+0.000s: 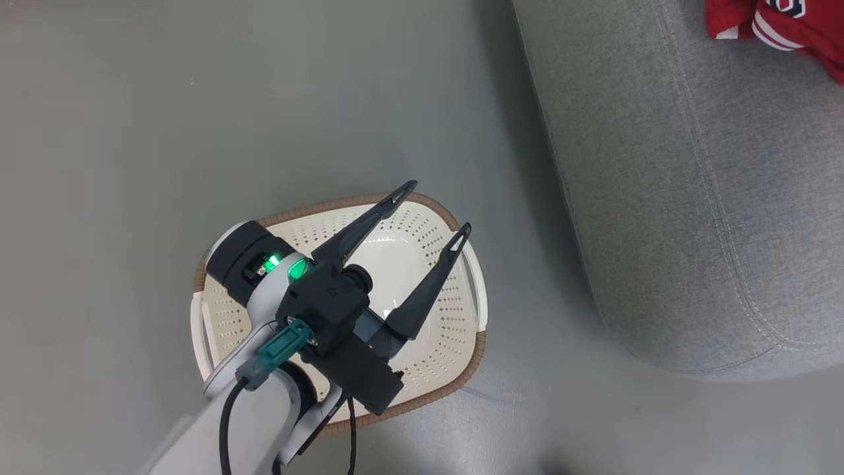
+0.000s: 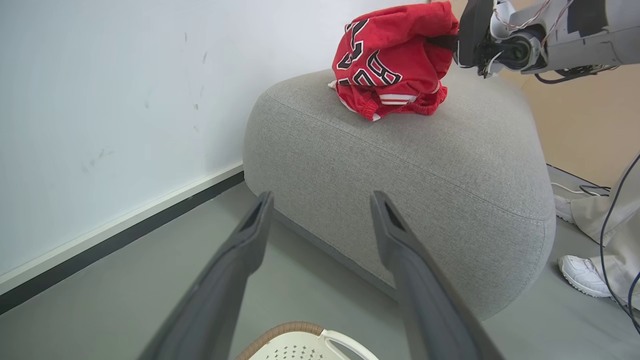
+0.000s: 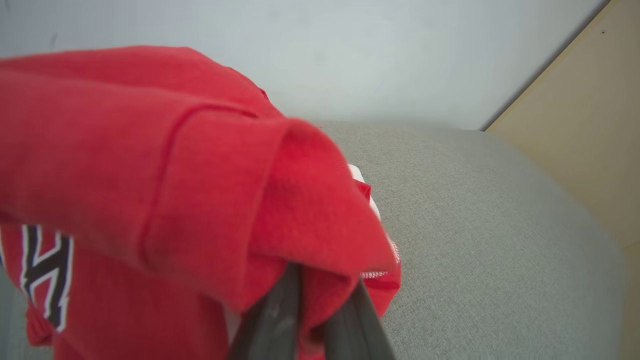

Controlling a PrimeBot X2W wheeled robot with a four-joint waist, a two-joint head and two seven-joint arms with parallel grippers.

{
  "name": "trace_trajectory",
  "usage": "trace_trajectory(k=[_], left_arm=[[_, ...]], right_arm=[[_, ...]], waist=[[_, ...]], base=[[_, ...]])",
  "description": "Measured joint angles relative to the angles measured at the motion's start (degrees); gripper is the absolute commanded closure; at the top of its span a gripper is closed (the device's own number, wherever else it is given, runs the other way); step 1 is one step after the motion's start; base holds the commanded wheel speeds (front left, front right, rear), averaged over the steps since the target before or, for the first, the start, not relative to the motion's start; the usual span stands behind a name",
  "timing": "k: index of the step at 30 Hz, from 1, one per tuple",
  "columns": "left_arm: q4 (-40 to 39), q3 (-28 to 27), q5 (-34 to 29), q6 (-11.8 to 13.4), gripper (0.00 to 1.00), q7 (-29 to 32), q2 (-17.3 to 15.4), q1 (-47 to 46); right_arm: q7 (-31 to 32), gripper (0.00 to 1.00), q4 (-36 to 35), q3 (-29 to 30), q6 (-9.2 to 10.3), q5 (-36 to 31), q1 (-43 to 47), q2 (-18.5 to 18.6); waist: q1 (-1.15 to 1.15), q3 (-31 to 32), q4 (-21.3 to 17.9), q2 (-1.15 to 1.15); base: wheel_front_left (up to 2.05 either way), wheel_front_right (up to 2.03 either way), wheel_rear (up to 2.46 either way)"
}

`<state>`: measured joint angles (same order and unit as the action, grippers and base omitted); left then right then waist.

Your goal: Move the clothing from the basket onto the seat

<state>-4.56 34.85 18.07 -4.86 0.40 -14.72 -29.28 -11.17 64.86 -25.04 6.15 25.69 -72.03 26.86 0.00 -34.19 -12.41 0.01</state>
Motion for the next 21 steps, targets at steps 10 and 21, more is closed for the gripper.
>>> trace_trajectory(k=[10, 21], left_arm=[[0.8, -1.1, 0.0, 0.4, 0.00, -0.6, -1.1, 0.2], [1.7, -1.7, 0.4, 0.9, 0.00, -1.6, -1.9, 1.8]], right_arm=[[-1.2, 0.00, 0.7, -1.6, -1.72, -0.2, 0.1, -3.1], [-2.5, 0.00, 2.1, -3.3, -4.01, -0.8, 3.6, -6.4]], waist=[[0.00, 0.9, -1.7, 0.00], [0.00, 3.6, -5.6, 0.00]], base=[[0.00, 0.00, 0.00], [0.00, 0.00, 0.00]])
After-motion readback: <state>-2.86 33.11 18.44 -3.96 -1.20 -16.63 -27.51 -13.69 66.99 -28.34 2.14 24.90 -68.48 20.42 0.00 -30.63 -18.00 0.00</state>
